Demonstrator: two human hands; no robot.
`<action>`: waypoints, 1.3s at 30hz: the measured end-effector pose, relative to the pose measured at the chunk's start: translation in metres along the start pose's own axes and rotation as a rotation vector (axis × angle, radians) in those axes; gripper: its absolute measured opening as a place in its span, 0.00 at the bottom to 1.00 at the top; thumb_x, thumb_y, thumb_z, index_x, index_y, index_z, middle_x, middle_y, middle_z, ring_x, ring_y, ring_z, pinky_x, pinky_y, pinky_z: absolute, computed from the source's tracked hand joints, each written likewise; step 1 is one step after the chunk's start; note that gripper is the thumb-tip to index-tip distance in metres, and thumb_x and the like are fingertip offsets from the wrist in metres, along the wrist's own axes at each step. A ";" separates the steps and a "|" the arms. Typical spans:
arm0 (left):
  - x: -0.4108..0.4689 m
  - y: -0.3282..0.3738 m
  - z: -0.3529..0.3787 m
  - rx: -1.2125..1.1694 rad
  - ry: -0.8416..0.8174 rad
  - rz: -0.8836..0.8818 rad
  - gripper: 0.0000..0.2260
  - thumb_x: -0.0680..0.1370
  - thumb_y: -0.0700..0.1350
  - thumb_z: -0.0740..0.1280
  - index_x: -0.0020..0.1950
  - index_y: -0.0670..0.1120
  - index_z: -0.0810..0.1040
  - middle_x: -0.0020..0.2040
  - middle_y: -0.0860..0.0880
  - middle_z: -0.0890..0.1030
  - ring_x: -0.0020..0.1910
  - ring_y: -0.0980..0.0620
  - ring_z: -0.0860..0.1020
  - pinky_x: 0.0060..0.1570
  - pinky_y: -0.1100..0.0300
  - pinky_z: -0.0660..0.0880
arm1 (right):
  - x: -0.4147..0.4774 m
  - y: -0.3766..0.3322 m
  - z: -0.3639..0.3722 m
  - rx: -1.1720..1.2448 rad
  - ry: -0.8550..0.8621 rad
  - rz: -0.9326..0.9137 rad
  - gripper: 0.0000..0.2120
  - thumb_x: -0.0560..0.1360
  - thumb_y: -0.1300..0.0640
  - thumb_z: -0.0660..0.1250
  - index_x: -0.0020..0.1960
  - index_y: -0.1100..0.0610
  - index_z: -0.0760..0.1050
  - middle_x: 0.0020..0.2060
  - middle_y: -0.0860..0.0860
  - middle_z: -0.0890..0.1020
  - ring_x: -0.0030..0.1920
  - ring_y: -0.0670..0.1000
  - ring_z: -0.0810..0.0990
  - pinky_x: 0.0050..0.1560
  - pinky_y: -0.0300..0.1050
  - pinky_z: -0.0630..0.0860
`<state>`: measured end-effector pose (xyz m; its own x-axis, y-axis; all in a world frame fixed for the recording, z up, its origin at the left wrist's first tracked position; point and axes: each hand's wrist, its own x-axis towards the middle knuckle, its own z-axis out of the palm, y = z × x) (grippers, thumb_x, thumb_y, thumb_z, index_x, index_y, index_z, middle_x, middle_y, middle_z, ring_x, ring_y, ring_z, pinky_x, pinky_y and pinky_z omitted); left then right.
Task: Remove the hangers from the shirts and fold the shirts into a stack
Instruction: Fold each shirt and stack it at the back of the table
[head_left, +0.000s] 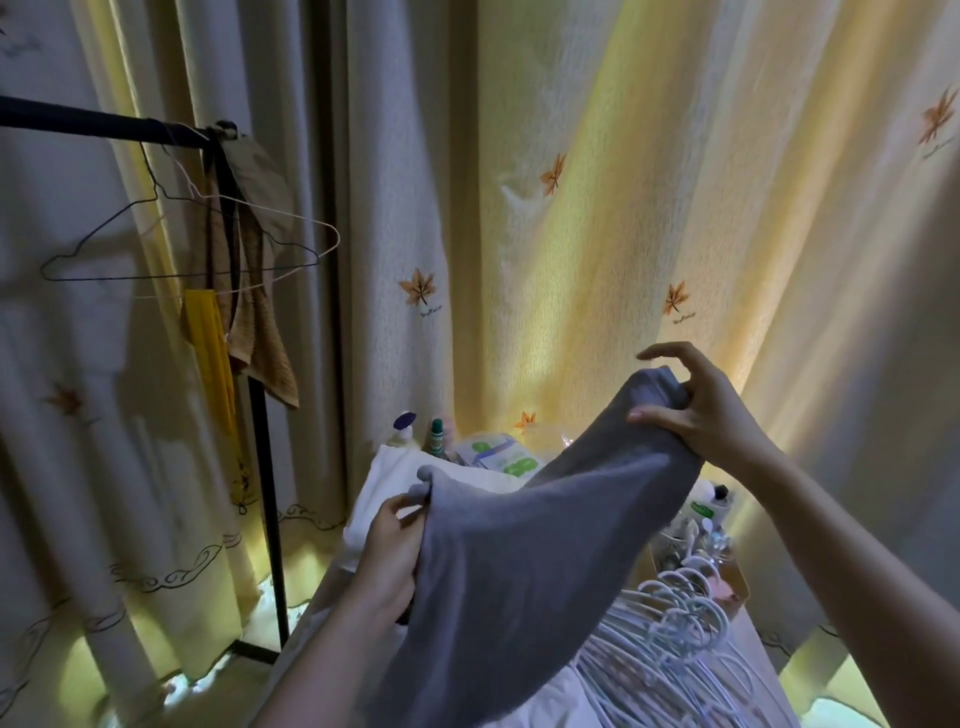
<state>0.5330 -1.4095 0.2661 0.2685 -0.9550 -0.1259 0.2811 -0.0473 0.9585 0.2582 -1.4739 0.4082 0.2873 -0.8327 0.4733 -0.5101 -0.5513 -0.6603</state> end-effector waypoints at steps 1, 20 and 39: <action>0.002 0.002 -0.002 -0.036 0.040 -0.050 0.04 0.81 0.38 0.61 0.52 0.41 0.74 0.39 0.45 0.78 0.37 0.49 0.77 0.37 0.57 0.74 | 0.000 -0.001 0.000 -0.009 -0.027 0.002 0.34 0.61 0.49 0.75 0.64 0.46 0.66 0.36 0.66 0.78 0.35 0.58 0.80 0.36 0.51 0.80; -0.008 0.019 -0.115 0.780 0.172 0.478 0.17 0.62 0.35 0.79 0.38 0.55 0.79 0.44 0.55 0.79 0.45 0.53 0.80 0.41 0.72 0.73 | 0.046 -0.016 0.084 -0.679 -0.368 -0.225 0.18 0.72 0.58 0.70 0.62 0.53 0.77 0.56 0.51 0.82 0.54 0.52 0.79 0.55 0.43 0.74; -0.060 -0.048 -0.073 0.749 -0.596 0.229 0.09 0.63 0.43 0.66 0.42 0.48 0.79 0.42 0.57 0.79 0.43 0.62 0.77 0.44 0.67 0.72 | 0.001 0.008 0.090 -0.435 -0.056 -0.391 0.12 0.66 0.71 0.73 0.46 0.60 0.82 0.57 0.61 0.74 0.55 0.61 0.74 0.53 0.48 0.69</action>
<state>0.5707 -1.3287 0.2094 -0.3227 -0.9459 0.0352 -0.4318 0.1802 0.8838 0.3271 -1.4835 0.3511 0.5576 -0.5800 0.5939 -0.6402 -0.7559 -0.1372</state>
